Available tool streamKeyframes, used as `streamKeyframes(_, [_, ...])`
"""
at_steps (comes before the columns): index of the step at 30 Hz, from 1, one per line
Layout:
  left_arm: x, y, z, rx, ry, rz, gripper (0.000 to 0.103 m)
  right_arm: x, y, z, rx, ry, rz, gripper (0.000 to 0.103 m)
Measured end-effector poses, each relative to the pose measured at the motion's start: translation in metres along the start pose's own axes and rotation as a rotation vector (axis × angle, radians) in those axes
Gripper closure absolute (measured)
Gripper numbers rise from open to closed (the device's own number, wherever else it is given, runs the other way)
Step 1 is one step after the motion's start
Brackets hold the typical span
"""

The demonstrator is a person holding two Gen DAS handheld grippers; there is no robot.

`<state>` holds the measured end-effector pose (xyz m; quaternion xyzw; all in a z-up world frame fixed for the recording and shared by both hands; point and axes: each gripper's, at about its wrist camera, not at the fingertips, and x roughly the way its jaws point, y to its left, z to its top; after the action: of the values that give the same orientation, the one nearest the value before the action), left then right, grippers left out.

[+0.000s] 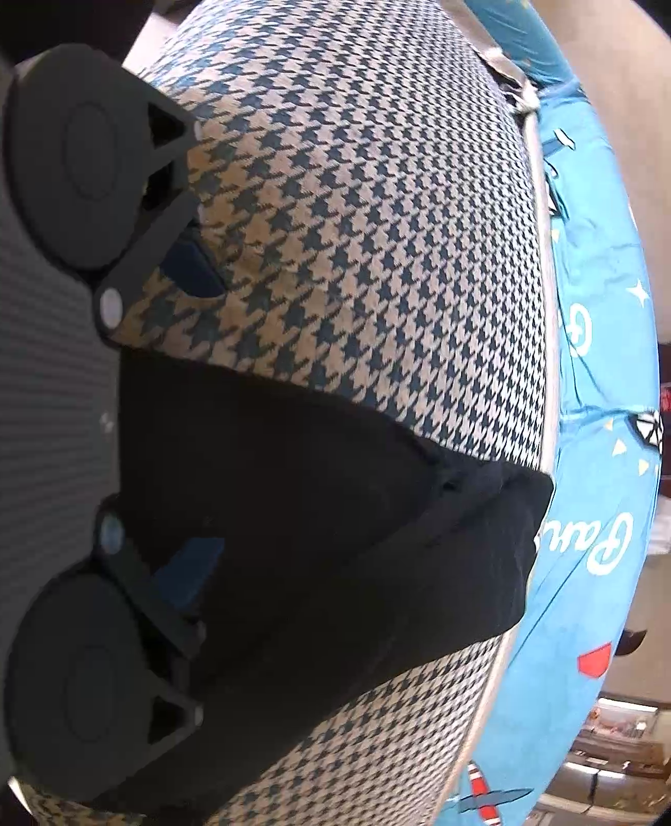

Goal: Fold clothes
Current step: 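Open the right gripper to release the folded shirt and withdraw, then close the right gripper on the edge of the folded black shirt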

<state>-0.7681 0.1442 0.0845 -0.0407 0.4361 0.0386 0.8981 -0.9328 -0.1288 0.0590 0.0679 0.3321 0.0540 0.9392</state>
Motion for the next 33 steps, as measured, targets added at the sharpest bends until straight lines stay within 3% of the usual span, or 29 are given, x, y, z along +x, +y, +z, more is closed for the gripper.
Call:
streamKeyframes(11, [0.0, 0.001, 0.002, -0.02, 0.009, -0.006, 0.0, -0.013, 0.045, -0.014, -0.231, -0.031, 0.18, 0.059])
streamKeyframes(20, [0.002, 0.0, 0.003, -0.028, 0.01, -0.001, 0.0, 0.005, 0.058, -0.025, -0.347, 0.002, 0.119, 0.059])
streamKeyframes(21, [0.002, 0.0, 0.002, -0.028, 0.009, -0.003, 0.0, 0.008, 0.059, -0.026, -0.358, 0.003, 0.107, 0.066])
streamKeyframes(30, [0.0, 0.005, 0.005, -0.056, -0.005, -0.011, 0.0, 0.005, 0.064, -0.021, -0.4, -0.014, 0.068, 0.089])
streamKeyframes(33, [-0.001, 0.01, 0.007, -0.078, -0.009, -0.004, 0.0, 0.003, 0.065, -0.019, -0.413, -0.02, 0.056, 0.091])
